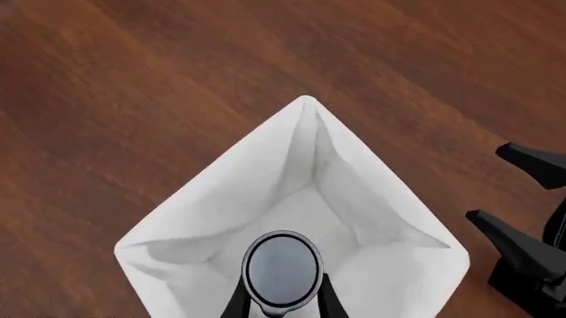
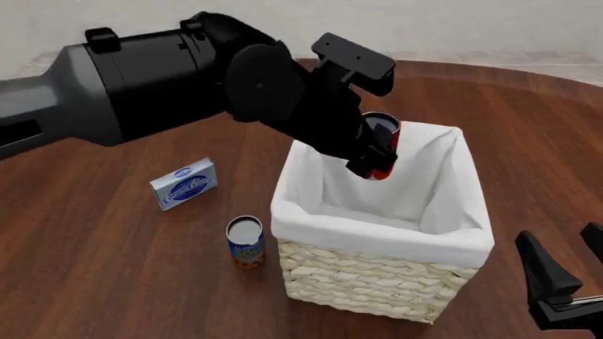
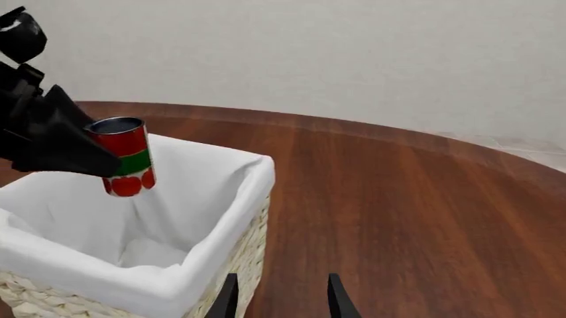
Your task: Pick up the tomato sauce, and put it in the basket.
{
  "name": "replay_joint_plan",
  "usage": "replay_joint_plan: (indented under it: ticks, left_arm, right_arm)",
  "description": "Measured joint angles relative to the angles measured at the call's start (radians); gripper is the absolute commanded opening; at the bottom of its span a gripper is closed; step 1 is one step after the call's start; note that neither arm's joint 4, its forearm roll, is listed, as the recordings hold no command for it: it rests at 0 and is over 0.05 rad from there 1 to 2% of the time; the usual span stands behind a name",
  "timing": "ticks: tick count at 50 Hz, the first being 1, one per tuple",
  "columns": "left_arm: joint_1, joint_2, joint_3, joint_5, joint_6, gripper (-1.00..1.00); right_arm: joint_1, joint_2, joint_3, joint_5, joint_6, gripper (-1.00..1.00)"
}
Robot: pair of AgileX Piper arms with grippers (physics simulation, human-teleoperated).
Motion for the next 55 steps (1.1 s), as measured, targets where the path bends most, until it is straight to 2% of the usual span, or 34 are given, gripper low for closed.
replay_joint_plan:
  ticks: [21,40,41,55]
  left_arm:
    - [-0.006,0.068,-0.025,0.043,0.023,-1.0]
    - [-0.028,0.106,-0.003,0.051,0.027,-1.0]
    - [-0.028,0.108,-0.004,0.053,0.027,1.0]
    - [-0.01,0.142,-0.058,0.082,0.071,1.0]
  right_arm:
    - [-0.004,-0.028,0.0,0.027,0.004,1.0]
    - [-0.004,-0.018,0.0,0.019,0.006,1.0]
    - [-0.004,-0.017,0.0,0.019,0.006,1.0]
    - [-0.001,-0.012,0.0,0.013,0.006,1.0]
